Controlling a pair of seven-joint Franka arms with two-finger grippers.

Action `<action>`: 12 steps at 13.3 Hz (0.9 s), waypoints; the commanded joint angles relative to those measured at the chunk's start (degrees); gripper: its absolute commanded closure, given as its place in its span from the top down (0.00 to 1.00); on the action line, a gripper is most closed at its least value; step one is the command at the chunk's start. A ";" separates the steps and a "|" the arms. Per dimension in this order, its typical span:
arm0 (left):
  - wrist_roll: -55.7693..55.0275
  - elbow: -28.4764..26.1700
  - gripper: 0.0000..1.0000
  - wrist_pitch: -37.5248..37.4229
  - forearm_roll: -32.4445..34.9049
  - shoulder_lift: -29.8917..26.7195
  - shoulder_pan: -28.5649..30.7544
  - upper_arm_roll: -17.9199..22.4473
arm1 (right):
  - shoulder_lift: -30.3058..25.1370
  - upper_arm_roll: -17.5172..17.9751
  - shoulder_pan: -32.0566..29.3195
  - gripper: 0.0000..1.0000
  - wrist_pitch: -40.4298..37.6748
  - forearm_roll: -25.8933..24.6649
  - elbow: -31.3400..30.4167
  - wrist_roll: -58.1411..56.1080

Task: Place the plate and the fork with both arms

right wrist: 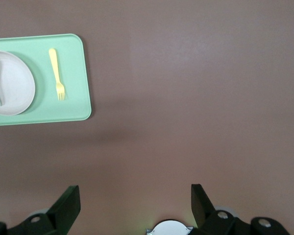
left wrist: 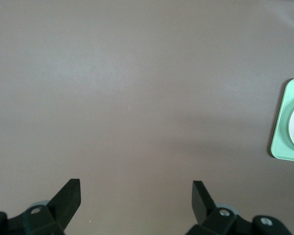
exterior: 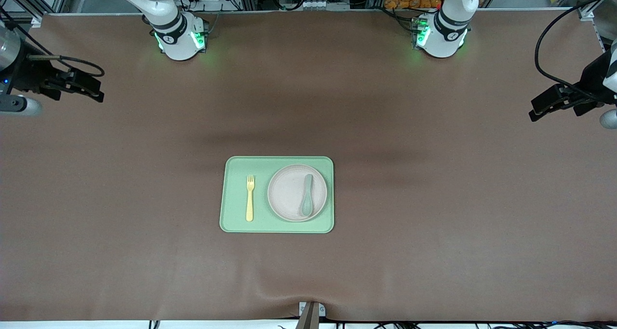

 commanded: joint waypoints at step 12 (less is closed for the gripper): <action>1.39 -6.20 1.00 -0.51 0.67 -6.40 -0.05 -1.06 | -4.25 1.57 -1.21 1.00 2.24 -0.45 -1.44 -4.90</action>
